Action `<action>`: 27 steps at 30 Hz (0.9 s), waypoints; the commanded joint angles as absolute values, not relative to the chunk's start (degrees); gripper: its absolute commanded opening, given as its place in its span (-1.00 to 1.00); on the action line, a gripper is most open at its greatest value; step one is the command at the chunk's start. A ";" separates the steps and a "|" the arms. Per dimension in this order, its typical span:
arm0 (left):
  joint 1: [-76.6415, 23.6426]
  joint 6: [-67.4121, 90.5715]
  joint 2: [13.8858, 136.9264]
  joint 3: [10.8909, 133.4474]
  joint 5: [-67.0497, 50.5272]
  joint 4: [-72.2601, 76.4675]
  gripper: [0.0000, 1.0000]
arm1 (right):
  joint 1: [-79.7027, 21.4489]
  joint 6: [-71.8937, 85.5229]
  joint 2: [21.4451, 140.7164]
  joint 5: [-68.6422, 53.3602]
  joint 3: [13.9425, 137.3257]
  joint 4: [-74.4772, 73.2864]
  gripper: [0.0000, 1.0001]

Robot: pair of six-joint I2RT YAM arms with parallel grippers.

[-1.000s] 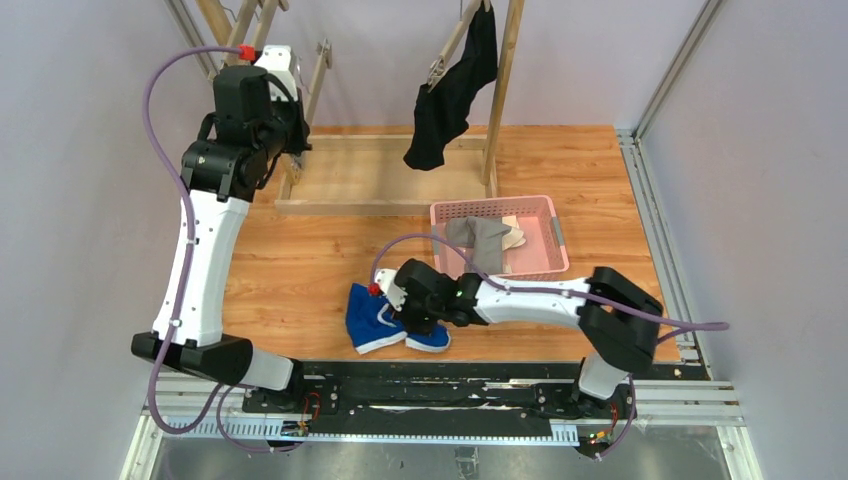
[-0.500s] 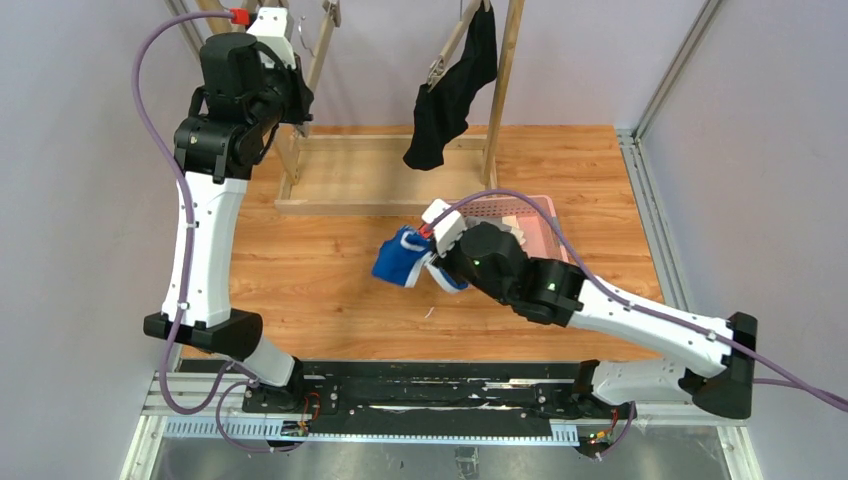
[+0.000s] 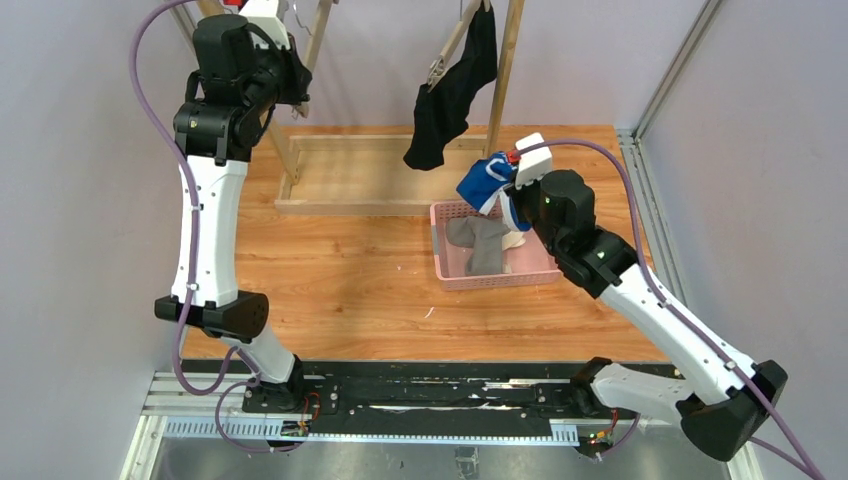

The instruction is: Remove the underwear clipped to the hanger

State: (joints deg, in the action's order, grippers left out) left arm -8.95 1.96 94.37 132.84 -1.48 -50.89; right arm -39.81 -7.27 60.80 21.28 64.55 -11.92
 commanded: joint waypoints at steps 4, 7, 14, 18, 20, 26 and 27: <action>-8.07 2.66 94.49 134.17 -4.04 -45.44 -1.00 | -30.62 -4.40 66.05 11.25 59.38 -5.29 -0.99; -8.00 2.47 94.26 133.90 -3.43 -44.18 -1.00 | -28.63 -3.34 68.90 9.52 58.18 -3.93 -0.99; -7.50 2.64 95.08 135.05 -2.47 -42.12 -0.99 | -25.77 -1.02 78.25 6.43 55.60 -2.40 -0.99; -6.68 3.16 96.42 135.37 -1.24 -40.53 -0.99 | -25.75 0.22 81.10 4.42 55.15 -3.92 -0.99; -6.43 3.87 97.32 135.74 -1.52 -39.19 -0.99 | -25.71 0.26 81.23 4.27 54.80 -4.48 -0.99; -6.24 4.34 101.13 138.94 -1.62 -38.46 -1.00 | -25.75 0.27 79.24 5.28 53.18 -4.57 -0.99; -6.24 4.39 101.61 138.95 -1.76 -38.56 -0.99 | -25.75 0.26 79.07 5.57 53.16 -4.70 -0.99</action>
State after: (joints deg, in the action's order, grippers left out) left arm -6.59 3.51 100.03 136.75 -2.00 -41.98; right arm -26.59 -0.75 81.23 5.34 54.24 -4.95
